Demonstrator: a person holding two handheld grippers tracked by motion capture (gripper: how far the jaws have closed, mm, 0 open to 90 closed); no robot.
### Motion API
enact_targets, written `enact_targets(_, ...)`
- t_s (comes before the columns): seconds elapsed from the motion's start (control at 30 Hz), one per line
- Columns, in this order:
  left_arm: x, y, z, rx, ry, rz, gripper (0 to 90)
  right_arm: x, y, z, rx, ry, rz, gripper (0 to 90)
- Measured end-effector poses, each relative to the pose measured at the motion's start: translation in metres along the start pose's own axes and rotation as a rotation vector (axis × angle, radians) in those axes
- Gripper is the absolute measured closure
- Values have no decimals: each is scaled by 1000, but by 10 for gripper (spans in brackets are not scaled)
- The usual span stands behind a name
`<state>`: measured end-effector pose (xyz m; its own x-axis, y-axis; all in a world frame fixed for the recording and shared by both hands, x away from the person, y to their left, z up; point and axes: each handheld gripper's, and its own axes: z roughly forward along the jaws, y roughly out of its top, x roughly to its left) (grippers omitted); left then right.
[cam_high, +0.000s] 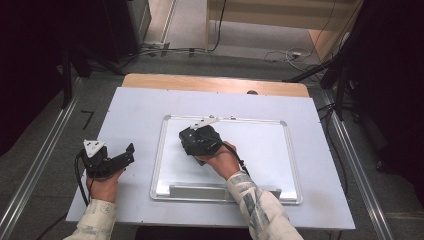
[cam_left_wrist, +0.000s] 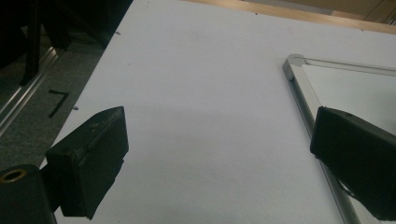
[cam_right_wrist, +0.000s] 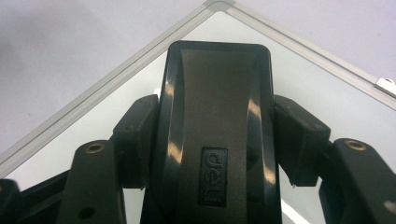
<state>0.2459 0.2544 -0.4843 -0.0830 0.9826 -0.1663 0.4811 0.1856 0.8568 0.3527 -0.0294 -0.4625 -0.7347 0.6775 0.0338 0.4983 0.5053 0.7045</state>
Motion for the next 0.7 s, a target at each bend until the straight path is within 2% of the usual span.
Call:
enact_targets(0.43,0,-1,-1,1,6,1,45,0,-2,-8,-12,-3,-4,363)
enact_targets(0.7,1,-1,-1,2,6,1,45,-6,-4,-13,-24,-13,13,362)
